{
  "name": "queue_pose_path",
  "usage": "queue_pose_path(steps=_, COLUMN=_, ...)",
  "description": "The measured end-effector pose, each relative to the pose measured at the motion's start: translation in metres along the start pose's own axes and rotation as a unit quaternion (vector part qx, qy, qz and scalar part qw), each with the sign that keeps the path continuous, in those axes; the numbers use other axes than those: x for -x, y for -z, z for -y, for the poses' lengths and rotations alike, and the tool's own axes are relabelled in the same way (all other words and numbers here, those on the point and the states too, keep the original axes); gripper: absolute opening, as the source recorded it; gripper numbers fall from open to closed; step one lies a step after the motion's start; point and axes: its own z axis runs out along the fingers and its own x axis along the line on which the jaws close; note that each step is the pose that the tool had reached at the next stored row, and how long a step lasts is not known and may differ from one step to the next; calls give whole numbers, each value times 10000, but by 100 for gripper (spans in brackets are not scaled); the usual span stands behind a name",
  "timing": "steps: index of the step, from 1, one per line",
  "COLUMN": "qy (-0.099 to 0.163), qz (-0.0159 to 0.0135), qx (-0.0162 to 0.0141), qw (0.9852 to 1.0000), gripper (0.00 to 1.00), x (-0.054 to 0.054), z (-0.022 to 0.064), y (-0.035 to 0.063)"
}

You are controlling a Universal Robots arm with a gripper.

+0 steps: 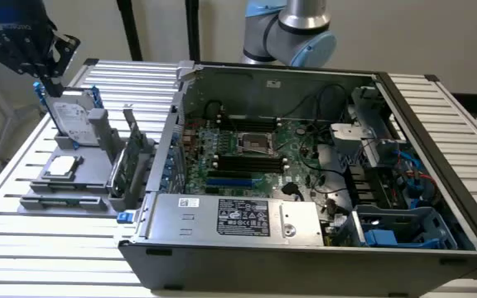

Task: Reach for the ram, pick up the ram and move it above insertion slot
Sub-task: 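Reach for the ram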

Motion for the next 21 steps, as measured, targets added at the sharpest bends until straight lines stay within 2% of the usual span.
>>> queue_pose_path(steps=15, qy=0, qz=-1, qx=0, qw=10000, gripper=11, x=0, z=2, y=1)
queue_pose_path(steps=18, qy=0, qz=0, qx=1, qw=10000, gripper=11, x=-9, z=61, y=2)
queue_pose_path(steps=21, qy=0, qz=0, qx=1, qw=10000, gripper=11, x=-39, z=159, y=5)
